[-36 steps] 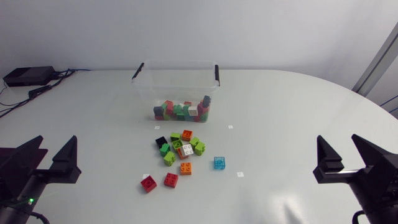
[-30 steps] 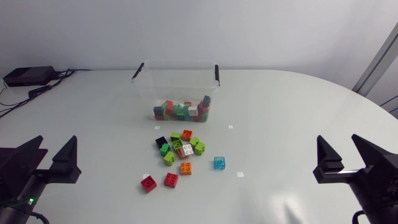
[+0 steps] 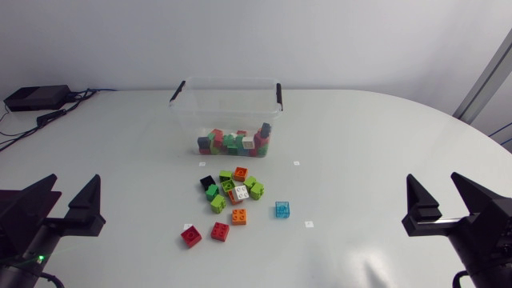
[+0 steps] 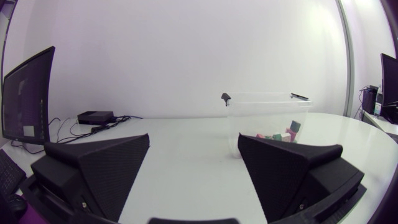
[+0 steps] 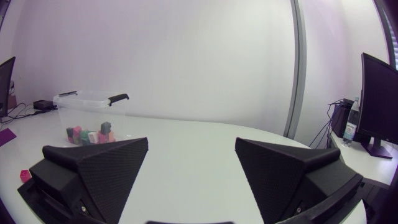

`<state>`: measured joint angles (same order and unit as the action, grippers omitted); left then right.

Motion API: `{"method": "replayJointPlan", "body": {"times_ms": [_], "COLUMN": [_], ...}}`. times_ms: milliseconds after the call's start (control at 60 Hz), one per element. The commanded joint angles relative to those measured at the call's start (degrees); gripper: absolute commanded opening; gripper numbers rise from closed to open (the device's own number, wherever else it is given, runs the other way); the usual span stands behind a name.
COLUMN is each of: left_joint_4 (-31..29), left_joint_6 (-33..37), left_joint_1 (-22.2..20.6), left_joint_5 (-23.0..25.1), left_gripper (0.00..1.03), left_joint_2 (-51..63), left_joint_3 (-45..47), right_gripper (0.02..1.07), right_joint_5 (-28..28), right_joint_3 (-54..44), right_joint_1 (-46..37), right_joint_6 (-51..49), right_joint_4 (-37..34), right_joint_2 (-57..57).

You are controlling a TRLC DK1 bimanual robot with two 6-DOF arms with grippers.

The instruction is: Place the duplo bricks in the container

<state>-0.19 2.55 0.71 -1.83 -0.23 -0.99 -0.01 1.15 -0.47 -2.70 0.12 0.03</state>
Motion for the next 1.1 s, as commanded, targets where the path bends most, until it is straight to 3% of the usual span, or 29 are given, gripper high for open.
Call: {"method": "replayJointPlan", "body": {"times_ms": [0, 367, 717, 1083], "left_joint_4": [0.27, -0.87, -1.48, -11.59], "left_joint_6": [-1.32, -1.32, -1.32, 2.55], "left_joint_1": [-0.62, -2.56, -6.42, -11.61], "left_joint_5": [-0.2, -0.2, -0.2, -0.55], "left_gripper": [0.99, 0.99, 0.99, 0.96], "left_joint_2": [-0.56, 1.64, 20.8, 43.12], "left_joint_3": [0.91, -6.21, -16.94, -29.24], "right_gripper": [1.03, 1.03, 1.03, 1.03], "right_joint_5": [-0.25, 0.01, 0.27, 2.21], "right_joint_3": [-1.24, 1.93, 9.49, 16.69], "right_joint_1": [0.56, 1.26, 2.05, 6.8], "right_joint_6": [1.38, 3.14, 3.4, 4.72], "right_joint_4": [-0.21, -0.03, 3.66, 2.16], "right_joint_2": [-0.47, 0.06, 16.4, 32.14]}}
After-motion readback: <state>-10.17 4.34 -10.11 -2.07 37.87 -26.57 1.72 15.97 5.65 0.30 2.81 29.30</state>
